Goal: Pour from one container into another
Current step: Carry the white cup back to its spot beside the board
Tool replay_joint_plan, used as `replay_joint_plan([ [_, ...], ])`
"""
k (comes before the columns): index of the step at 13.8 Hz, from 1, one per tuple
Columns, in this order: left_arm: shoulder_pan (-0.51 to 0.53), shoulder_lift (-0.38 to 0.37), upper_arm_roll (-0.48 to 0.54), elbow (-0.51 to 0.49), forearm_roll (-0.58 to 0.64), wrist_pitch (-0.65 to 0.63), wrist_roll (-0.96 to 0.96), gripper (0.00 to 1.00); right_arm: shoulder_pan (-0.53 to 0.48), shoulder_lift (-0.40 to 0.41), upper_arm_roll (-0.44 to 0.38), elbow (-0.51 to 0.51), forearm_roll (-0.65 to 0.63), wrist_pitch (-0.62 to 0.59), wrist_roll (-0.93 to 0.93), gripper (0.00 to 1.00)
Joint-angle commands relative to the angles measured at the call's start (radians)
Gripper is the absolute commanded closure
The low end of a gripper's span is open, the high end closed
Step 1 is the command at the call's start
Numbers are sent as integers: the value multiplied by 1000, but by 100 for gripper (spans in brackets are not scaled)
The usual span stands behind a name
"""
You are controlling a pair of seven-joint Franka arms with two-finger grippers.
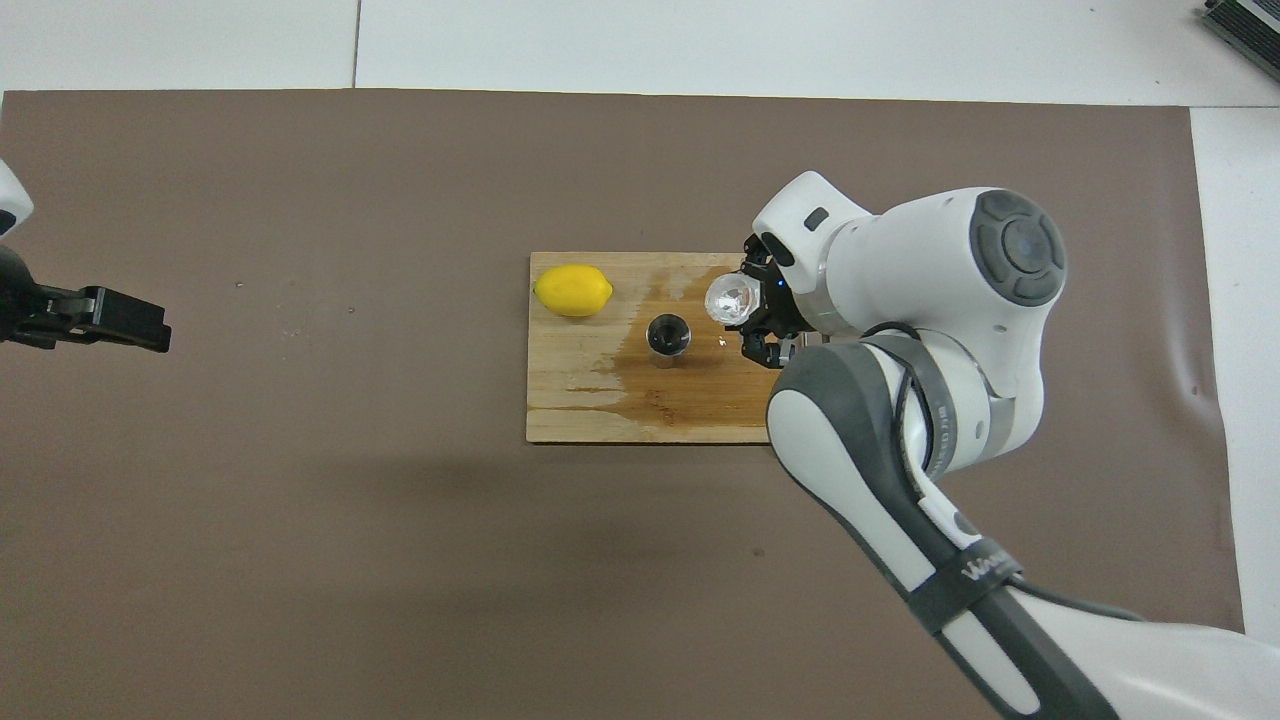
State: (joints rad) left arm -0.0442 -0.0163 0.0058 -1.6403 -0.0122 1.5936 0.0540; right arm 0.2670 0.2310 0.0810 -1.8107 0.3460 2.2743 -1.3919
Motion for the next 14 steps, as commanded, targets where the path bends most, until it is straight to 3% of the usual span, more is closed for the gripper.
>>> replay_joint_plan([
  [1, 7, 3, -3, 14, 8, -17, 6, 0, -83, -22, 11, -16, 147, -24, -178, 96],
  [5, 7, 3, -3, 14, 8, -17, 6, 0, -182, -45, 11, -103, 281, -26, -356, 96],
  [7, 7, 3, -3, 16, 8, -17, 7, 0, -251, -44, 9, -166, 417, -26, -515, 96],
  [12, 7, 3, -4, 14, 8, -17, 6, 0, -391, -38, 9, -294, 539, -26, -754, 96],
  [14, 7, 3, -3, 14, 8, -17, 7, 0, -423, 8, 9, -305, 600, -30, -850, 95],
])
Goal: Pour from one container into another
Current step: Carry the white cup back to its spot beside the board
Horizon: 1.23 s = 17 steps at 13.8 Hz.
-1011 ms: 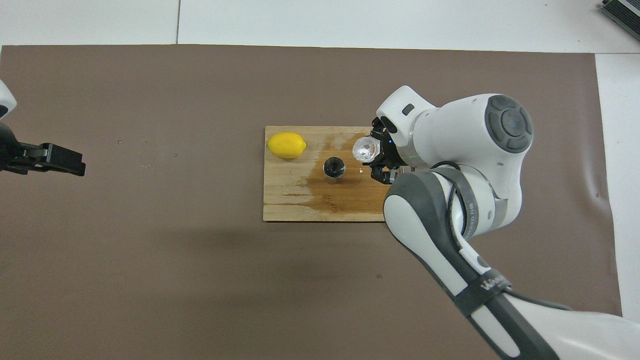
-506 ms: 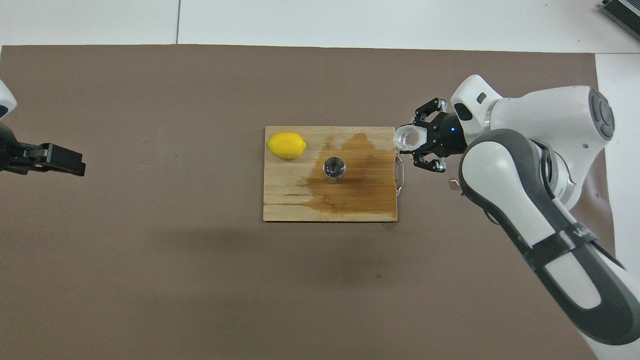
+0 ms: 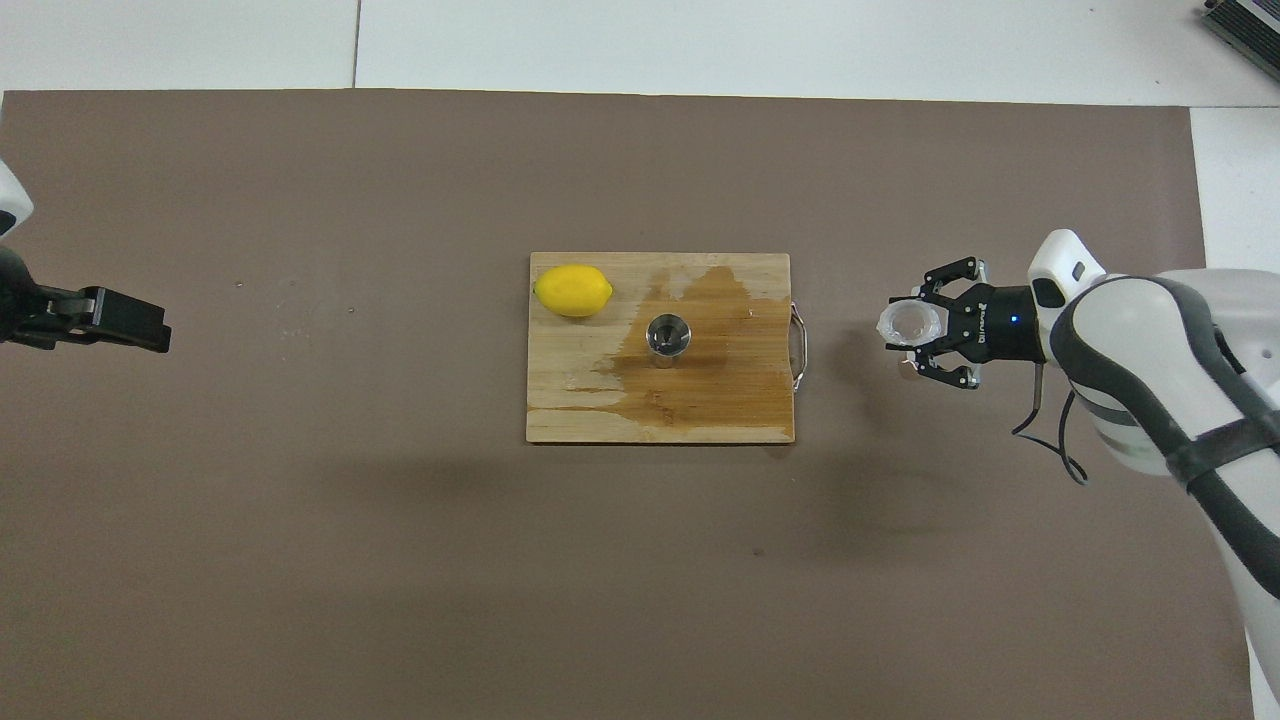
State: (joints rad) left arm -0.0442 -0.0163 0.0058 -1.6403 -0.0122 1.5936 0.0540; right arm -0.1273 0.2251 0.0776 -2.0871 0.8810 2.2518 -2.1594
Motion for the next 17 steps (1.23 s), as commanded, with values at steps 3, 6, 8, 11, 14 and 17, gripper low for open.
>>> replay_joint_plan([
  [3, 7, 3, -3, 14, 8, -17, 6, 0, -63, 71, 13, -27, 139, -34, -192, 88],
  [6, 9, 3, -4, 14, 8, -17, 7, 0, -71, 71, 10, -27, 131, -32, -189, 0],
  [8, 7, 3, -3, 16, 8, -17, 6, 0, -58, 33, 5, -19, 84, -23, -150, 0],
  [11, 7, 3, -4, 14, 8, -17, 7, 0, -45, -47, 8, -18, -107, -37, 112, 0],
  [14, 7, 3, -3, 14, 8, -17, 6, 0, -8, -111, 8, -10, -244, -69, 353, 0],
  [17, 7, 3, -3, 16, 8, -17, 6, 0, 0, -124, 10, 16, -310, -75, 522, 0],
])
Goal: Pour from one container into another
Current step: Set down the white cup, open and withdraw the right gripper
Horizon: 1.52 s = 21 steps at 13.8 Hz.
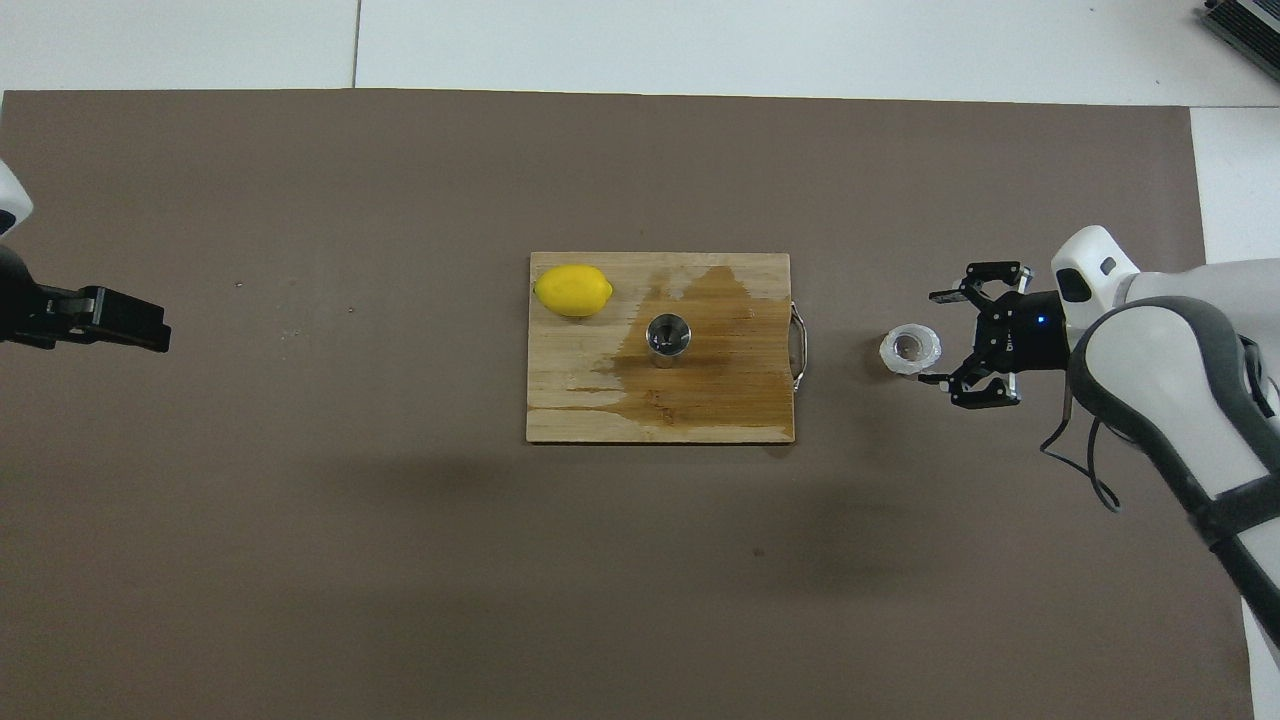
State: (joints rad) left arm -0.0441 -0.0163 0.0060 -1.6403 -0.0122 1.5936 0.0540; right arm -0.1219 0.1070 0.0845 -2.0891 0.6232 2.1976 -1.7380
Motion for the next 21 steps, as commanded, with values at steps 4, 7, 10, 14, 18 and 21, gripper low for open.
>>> replay_joint_plan([
  [4, 9, 3, -3, 16, 8, -17, 6, 0, 73, -21, 6, 66, -276, -24, 488, 0],
  [7, 7, 3, -3, 14, 8, -17, 6, 0, 116, -32, 9, 81, -439, -24, 861, 0],
  [10, 9, 3, -3, 14, 8, -17, 6, 0, 146, -33, 9, 113, -560, -57, 1169, 0],
  [14, 9, 3, -4, 14, 8, -17, 6, 0, 145, -101, 8, 161, -588, -243, 1510, 0],
  [18, 9, 3, -3, 14, 8, -17, 6, 0, 145, -98, 11, 462, -694, -678, 1736, 0],
  [21, 9, 3, -4, 14, 8, -17, 6, 0, 131, -127, 4, 535, -660, -818, 1847, 0],
])
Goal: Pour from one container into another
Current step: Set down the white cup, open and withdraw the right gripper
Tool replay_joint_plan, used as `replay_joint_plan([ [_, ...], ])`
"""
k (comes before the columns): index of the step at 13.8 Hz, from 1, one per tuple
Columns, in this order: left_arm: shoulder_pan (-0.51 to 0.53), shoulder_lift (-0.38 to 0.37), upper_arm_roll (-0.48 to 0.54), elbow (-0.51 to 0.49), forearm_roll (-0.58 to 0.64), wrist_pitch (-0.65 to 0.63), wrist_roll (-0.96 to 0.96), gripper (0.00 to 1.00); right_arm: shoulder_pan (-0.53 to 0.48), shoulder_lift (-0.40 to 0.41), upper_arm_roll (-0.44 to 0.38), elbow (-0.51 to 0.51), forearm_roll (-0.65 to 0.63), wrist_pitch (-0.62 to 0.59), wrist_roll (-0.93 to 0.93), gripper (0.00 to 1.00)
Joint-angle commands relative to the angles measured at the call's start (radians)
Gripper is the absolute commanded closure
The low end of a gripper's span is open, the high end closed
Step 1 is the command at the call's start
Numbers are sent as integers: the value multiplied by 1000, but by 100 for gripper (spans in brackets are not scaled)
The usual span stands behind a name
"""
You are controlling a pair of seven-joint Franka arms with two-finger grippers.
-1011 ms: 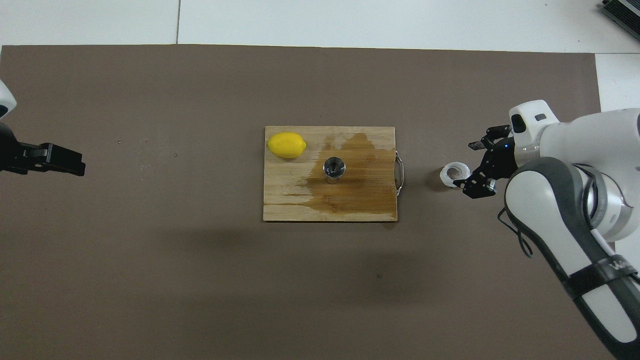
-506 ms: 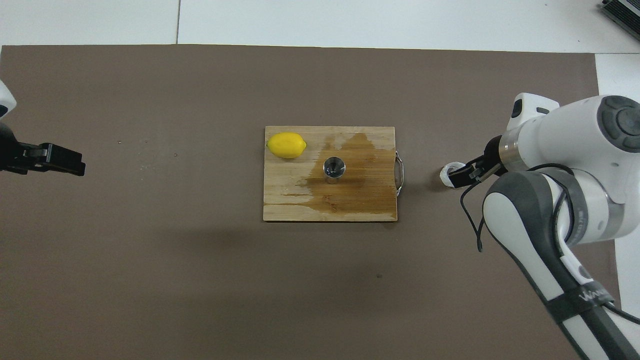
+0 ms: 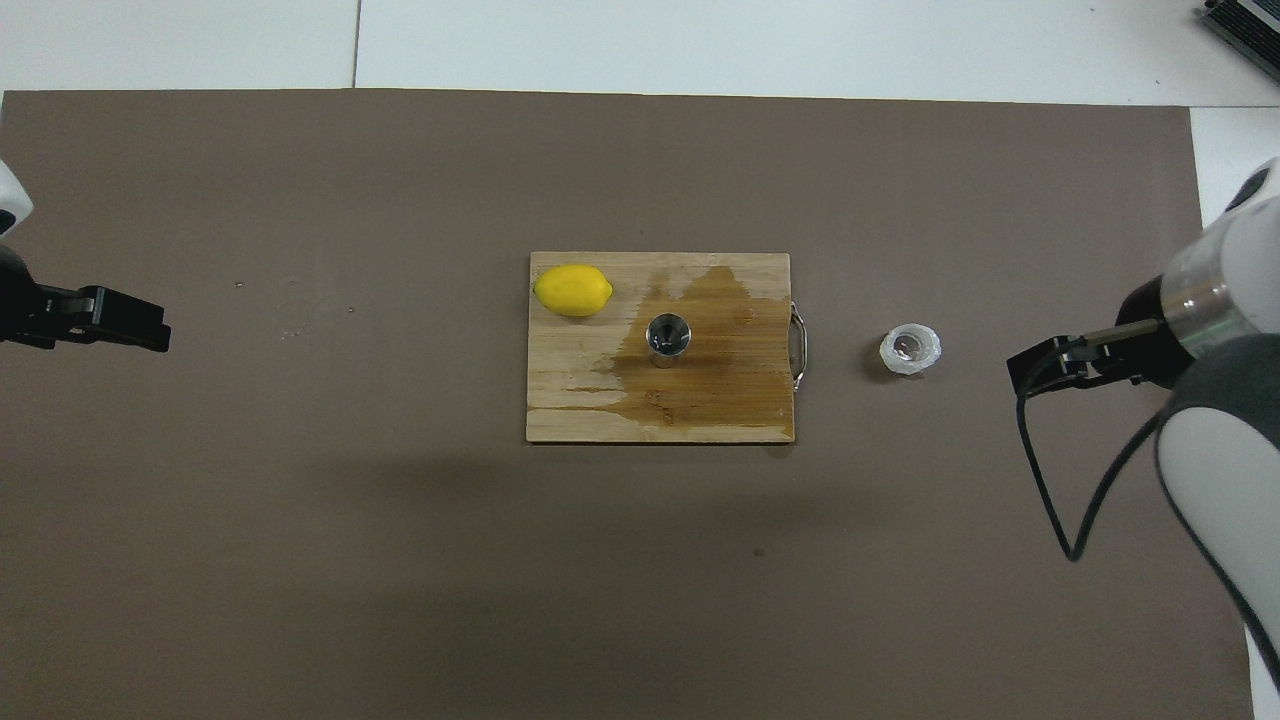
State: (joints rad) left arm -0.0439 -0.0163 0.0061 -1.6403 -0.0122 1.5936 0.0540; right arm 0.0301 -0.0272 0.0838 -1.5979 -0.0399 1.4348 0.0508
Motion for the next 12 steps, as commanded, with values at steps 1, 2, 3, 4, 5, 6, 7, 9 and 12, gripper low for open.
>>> replay_joint_plan([
  [1, 9, 3, -5, 14, 8, -17, 6, 0, -24, -6, 2, 36, 12, -50, 57, 0],
  [2, 7, 3, -5, 14, 8, -17, 6, 0, -24, -8, -1, 36, 14, -50, 49, 0],
  [3, 7, 3, -3, 14, 8, -17, 6, 0, -32, -19, -7, 32, 23, -59, 31, 0],
  [4, 9, 3, -3, 14, 8, -17, 6, 0, -60, -23, -16, 32, 56, -50, -33, 0],
  [5, 9, 3, -5, 14, 8, -17, 7, 0, -94, -22, -18, 32, 77, -45, -58, 0],
  [6, 9, 3, -5, 14, 8, -17, 6, 0, -113, -22, -18, 32, 93, -45, -46, 0],
  [7, 9, 3, -3, 16, 8, -17, 6, 0, -114, -31, -19, 26, 101, -47, -33, 0],
  [9, 9, 3, -3, 14, 8, -17, 6, 0, -111, -33, -18, 26, 98, -45, -25, 0],
  [12, 9, 3, -3, 14, 8, -17, 6, 0, -104, -33, -16, 26, 89, -44, -16, 0],
])
